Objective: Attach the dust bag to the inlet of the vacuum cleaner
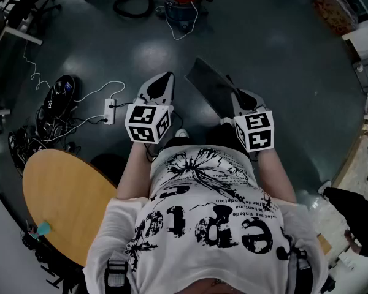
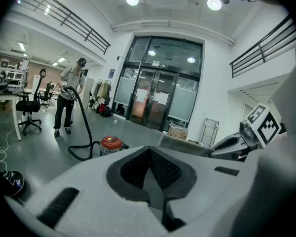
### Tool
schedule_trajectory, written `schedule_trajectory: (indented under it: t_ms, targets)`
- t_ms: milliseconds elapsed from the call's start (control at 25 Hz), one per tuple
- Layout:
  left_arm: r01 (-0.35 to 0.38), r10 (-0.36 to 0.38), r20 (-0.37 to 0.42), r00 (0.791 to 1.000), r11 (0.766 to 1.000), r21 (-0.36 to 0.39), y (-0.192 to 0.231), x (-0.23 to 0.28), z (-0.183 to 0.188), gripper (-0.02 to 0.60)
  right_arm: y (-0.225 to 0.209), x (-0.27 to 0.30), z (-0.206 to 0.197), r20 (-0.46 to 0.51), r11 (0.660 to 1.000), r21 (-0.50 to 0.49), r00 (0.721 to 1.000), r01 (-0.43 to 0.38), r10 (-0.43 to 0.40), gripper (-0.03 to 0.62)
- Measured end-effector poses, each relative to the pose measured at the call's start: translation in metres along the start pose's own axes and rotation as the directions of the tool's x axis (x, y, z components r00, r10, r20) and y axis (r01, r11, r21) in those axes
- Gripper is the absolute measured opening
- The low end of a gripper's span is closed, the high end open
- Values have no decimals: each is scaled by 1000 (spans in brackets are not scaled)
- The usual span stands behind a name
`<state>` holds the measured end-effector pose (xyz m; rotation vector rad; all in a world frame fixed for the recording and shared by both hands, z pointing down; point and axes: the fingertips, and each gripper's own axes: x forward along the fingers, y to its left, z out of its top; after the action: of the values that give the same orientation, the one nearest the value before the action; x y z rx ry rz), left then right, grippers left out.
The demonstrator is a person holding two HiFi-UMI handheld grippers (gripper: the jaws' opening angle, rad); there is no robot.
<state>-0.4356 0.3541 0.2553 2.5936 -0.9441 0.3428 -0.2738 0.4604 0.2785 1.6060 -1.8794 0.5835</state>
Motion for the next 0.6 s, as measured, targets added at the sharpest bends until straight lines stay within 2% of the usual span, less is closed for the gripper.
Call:
schedule_trajectory:
  t_ms: [320, 600]
  targets:
    - [-53, 53, -16, 998, 999, -1, -19, 75, 9, 3, -82, 37, 2, -8, 998, -3, 998, -70, 70, 28]
    - [-141, 141, -4, 990, 990, -6, -70, 176, 41, 3, -200, 59, 25, 15, 984, -58, 986, -166, 167, 28]
